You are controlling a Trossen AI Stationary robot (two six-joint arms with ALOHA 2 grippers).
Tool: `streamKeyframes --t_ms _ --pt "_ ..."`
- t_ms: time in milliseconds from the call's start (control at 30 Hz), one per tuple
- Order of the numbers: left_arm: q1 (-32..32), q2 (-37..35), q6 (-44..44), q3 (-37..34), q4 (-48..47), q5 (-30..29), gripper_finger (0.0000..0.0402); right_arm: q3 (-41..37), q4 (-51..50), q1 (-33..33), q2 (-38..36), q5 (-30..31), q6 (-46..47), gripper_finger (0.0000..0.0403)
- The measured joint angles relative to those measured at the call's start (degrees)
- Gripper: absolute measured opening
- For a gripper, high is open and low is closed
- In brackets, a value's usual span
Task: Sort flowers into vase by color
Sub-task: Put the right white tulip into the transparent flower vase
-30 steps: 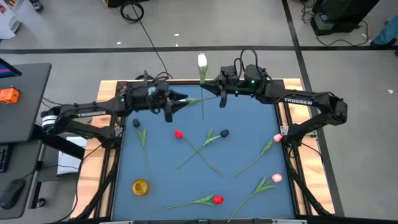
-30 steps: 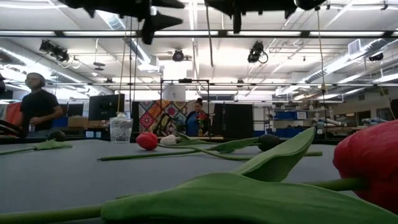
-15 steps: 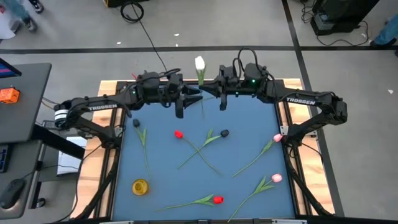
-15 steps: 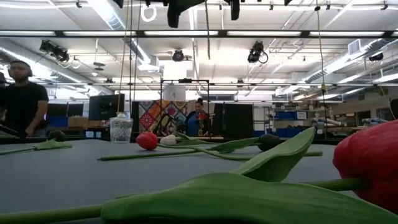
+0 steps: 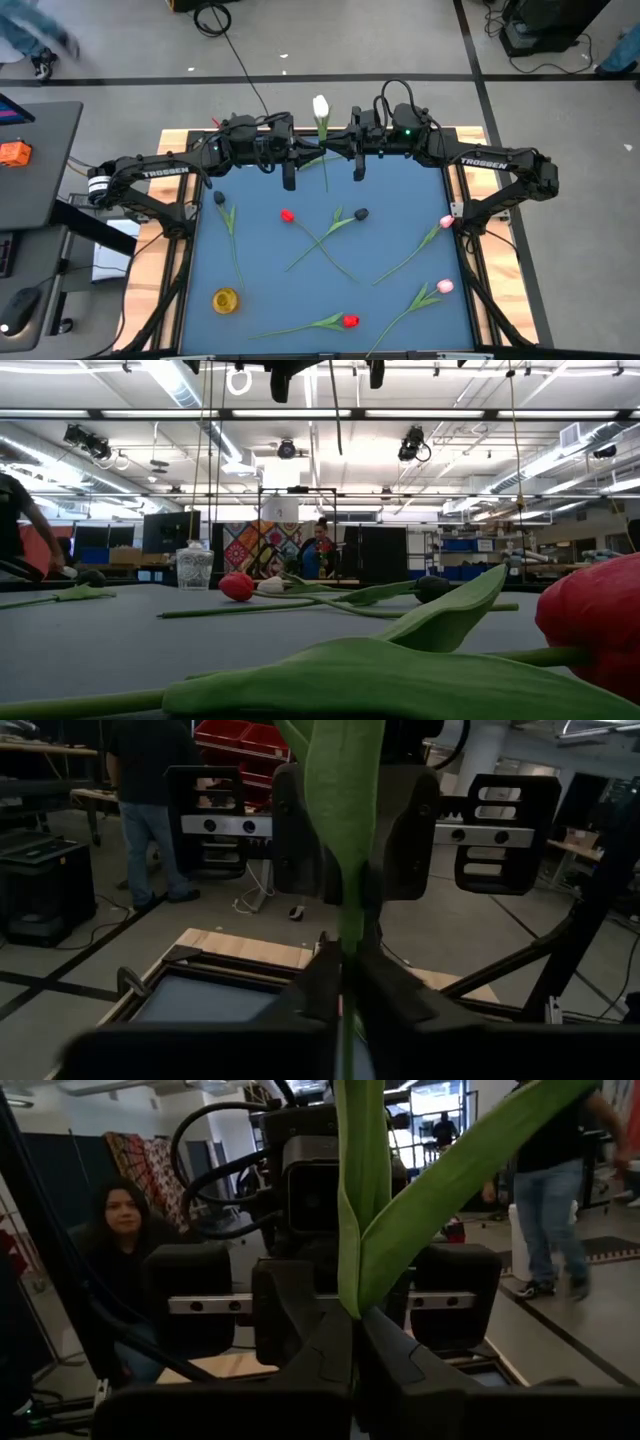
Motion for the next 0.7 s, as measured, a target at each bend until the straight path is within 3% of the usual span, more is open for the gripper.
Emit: streamKeyframes --t_ms 233,367,700 --pt "0.0 0.0 2.9 0.0 0.5 1.8 0.0007 0.0 -0.8 0.0 -0.6 0.3 -1.6 0.0089" --pt "0.5 -1.1 3.1 0.0 -0.4 1.7 0.0004 0.0 -7.5 -0.5 -5.2 3.3 -1.7 0.0127" --pt "2.5 -6.0 5.7 -0.1 -9.0 -0.9 0.0001 0.0 -28.2 -0.4 -23.1 9.0 -5.9 0.0114"
